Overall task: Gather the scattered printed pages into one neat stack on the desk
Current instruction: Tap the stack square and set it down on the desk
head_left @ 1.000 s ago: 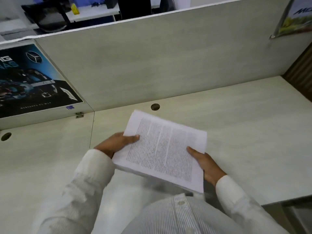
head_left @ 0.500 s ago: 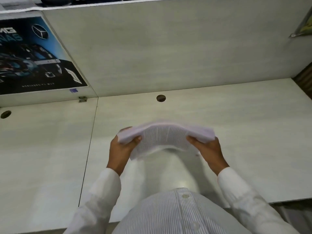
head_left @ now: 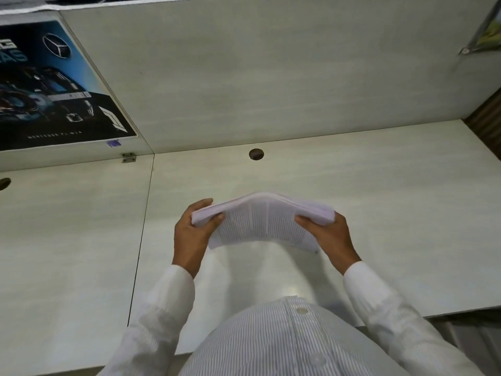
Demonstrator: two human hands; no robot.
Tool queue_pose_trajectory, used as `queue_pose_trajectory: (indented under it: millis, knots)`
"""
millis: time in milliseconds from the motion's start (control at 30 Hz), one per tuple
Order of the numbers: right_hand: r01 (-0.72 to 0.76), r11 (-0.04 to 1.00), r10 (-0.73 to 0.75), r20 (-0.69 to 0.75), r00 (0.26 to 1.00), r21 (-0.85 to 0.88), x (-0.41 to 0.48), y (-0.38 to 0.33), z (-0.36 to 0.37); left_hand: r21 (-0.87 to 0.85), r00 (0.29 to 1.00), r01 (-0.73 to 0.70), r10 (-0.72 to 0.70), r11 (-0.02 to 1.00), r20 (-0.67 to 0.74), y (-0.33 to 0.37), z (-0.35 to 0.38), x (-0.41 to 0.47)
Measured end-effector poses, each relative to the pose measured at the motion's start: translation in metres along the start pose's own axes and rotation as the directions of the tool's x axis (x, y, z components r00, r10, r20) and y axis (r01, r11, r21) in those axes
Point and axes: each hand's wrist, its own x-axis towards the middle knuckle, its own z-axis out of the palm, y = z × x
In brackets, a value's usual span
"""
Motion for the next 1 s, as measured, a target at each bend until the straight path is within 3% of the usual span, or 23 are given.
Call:
queue_pose_trajectory:
  millis: [167, 300, 333, 400, 467, 567, 800, 900, 1000]
  knots:
    - [-0.045, 0.999, 0.045, 0.02, 0.999, -0.009, -0.001, 0.007, -0.008, 0.058, 1.0, -0.007, 0.006, 0.998, 0.031, -0.005, -0.006, 0.003]
    - [-0.061, 0.998, 0.06, 0.061, 0.996, 0.006, 0.001, 0.006, -0.011, 0.333, 0.985, -0.147, 0.109, 0.932, 0.131, 0.019, -0.014, 0.01]
    - [-0.068, 0.998, 0.067, 0.069, 0.995, 0.008, 0.002, 0.006, -0.011, 0.469, 0.968, -0.235, 0.16, 0.851, 0.196, 0.027, -0.015, 0.013]
    - [-0.072, 0.997, 0.073, 0.083, 0.994, -0.01, 0.003, 0.007, -0.012, 0.718, 0.909, -0.414, 0.216, 0.559, 0.357, 0.04, -0.009, 0.019]
    - [-0.082, 0.996, 0.083, 0.094, 0.992, -0.018, 0.004, 0.009, -0.013, 0.801, 0.858, -0.513, 0.204, 0.308, 0.472, 0.049, 0.009, 0.025]
    - [-0.112, 0.993, 0.115, 0.095, 0.989, -0.038, 0.005, 0.011, -0.014, 0.776, 0.795, -0.607, 0.129, 0.174, 0.593, 0.053, 0.047, 0.032]
    - [-0.137, 0.991, 0.137, 0.032, 0.99, -0.014, 0.01, 0.017, -0.013, 0.722, 0.714, -0.691, -0.126, 0.029, 0.689, 0.059, 0.107, 0.041]
    - [-0.135, 0.99, 0.131, -0.104, 0.986, -0.033, 0.015, 0.028, -0.012, 0.704, 0.688, -0.707, -0.161, 0.072, 0.708, 0.07, 0.108, 0.049]
    - [-0.269, 0.961, 0.249, -0.226, 0.942, -0.061, 0.015, 0.037, -0.013, 0.707, 0.706, -0.687, -0.08, 0.168, 0.704, 0.087, 0.095, 0.056]
